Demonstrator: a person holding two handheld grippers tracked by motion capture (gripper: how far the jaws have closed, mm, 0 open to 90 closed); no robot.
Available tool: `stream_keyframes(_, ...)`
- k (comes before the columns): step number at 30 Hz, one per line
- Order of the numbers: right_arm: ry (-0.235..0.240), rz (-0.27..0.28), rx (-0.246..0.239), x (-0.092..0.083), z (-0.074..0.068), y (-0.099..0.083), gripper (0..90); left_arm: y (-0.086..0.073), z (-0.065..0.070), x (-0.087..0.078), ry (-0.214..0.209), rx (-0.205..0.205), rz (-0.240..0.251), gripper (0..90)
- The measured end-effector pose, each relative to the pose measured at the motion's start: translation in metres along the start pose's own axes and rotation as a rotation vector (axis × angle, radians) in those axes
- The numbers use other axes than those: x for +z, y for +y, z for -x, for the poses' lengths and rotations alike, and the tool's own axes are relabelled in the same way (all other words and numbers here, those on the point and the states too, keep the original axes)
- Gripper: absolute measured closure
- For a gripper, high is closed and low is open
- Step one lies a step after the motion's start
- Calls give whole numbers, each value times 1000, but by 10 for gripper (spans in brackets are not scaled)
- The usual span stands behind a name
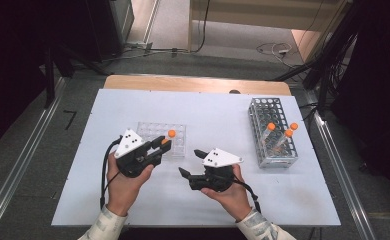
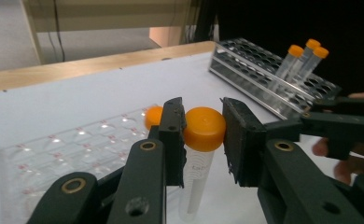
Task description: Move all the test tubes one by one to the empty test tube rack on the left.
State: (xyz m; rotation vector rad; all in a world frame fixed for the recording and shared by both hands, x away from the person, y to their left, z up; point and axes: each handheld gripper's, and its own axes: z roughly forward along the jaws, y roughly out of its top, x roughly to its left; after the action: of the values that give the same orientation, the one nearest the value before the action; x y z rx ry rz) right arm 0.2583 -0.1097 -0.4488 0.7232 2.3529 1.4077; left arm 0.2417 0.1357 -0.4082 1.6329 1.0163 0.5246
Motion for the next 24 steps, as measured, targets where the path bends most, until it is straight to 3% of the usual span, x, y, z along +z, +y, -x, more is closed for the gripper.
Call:
stream_keyframes(5, -15, 4, 13, -6, 9, -4, 251, 11, -12, -2, 32, -11, 15, 703)
stream_keyframes(16, -29, 11, 23, -10, 13, -4, 251, 35, -20, 7, 84, 20, 31, 703)
stream_keyframes(24, -33, 15, 33, -12, 16, -4, 251, 37, -23, 18, 110, 31, 18, 703)
